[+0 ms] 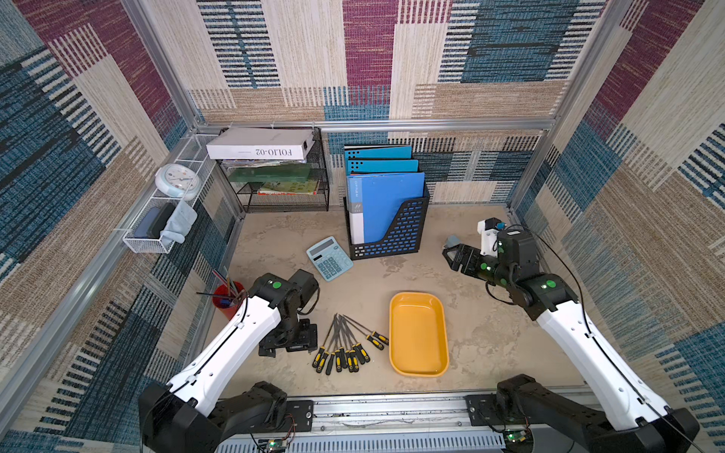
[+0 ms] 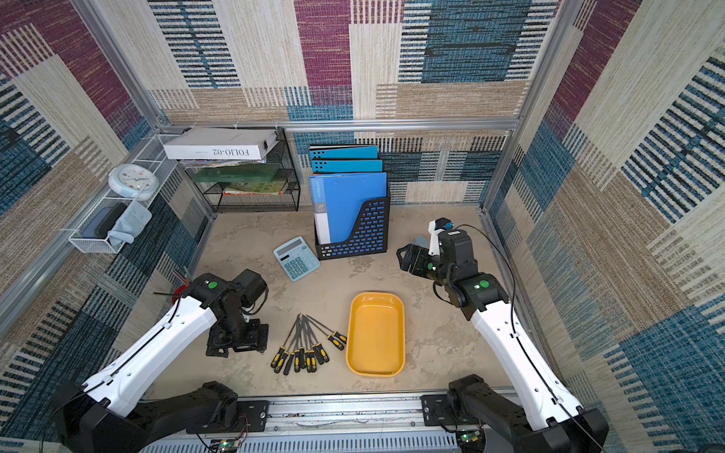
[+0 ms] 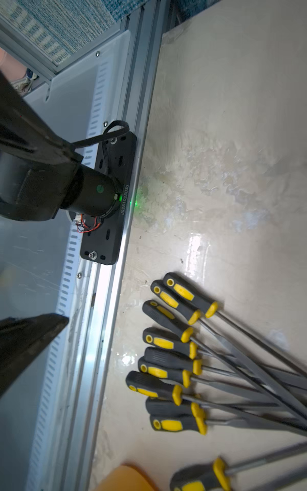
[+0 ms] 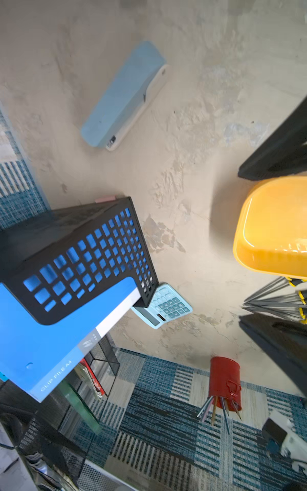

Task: Put the file tool into the storage box
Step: Pick up the file tool from the center of the board.

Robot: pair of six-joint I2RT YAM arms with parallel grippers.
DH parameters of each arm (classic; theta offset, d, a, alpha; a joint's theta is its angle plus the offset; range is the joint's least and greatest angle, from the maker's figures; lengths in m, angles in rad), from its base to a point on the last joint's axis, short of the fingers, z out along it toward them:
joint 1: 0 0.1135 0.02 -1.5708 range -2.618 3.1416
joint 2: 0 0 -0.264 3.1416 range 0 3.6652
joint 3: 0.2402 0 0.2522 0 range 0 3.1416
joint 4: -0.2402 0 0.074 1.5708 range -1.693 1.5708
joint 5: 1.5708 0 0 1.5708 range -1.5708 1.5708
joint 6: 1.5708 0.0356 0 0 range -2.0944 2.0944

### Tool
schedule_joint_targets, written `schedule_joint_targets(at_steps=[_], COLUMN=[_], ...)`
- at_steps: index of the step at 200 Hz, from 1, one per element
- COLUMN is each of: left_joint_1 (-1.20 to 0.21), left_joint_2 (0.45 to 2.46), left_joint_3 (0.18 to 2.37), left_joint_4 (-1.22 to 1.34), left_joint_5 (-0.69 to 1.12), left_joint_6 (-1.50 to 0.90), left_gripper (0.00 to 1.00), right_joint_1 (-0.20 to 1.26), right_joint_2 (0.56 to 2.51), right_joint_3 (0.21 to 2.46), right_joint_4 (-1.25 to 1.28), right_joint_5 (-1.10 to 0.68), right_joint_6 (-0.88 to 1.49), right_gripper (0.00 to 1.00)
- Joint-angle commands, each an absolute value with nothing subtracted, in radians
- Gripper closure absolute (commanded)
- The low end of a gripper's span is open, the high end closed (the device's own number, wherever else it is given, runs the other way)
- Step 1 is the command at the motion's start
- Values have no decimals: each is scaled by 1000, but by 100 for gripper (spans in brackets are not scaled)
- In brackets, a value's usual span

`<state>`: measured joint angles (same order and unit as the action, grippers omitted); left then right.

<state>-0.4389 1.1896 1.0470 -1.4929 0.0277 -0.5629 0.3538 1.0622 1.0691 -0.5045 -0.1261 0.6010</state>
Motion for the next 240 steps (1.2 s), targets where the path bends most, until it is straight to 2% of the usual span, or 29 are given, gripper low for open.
schedule_joint_targets(at_steps=[1, 46, 112, 127, 175, 240], left_joint_1=[-440, -440, -474, -488, -488, -488], left_joint_2=[1221, 1324, 1458, 1484, 1466, 1483], left_joint_3=[1012, 976, 959, 961, 859, 815], left_joint_4=[-1464, -1343, -1220, -1205, -1114, -1051], left_joint_5=[101, 129, 130, 110, 104, 73], left_joint_6=[-484, -470, -554, -586, -718, -764], left_gripper=[16, 31, 34, 37, 50, 53], right_joint_1=[411, 466, 474, 474, 474, 473], right_joint_2=[1100, 1119, 1147, 1159, 1198, 1195], right_joint_3=[1086, 1053, 1047, 1060, 1086, 1062], right_joint_4=[-601, -590, -583, -581, -582, -551], right_joint_5=[-66, -83, -102, -105, -126, -152], right_joint_6=[688, 726, 714, 701, 669, 637], right_gripper=[23, 30, 32, 32, 33, 33])
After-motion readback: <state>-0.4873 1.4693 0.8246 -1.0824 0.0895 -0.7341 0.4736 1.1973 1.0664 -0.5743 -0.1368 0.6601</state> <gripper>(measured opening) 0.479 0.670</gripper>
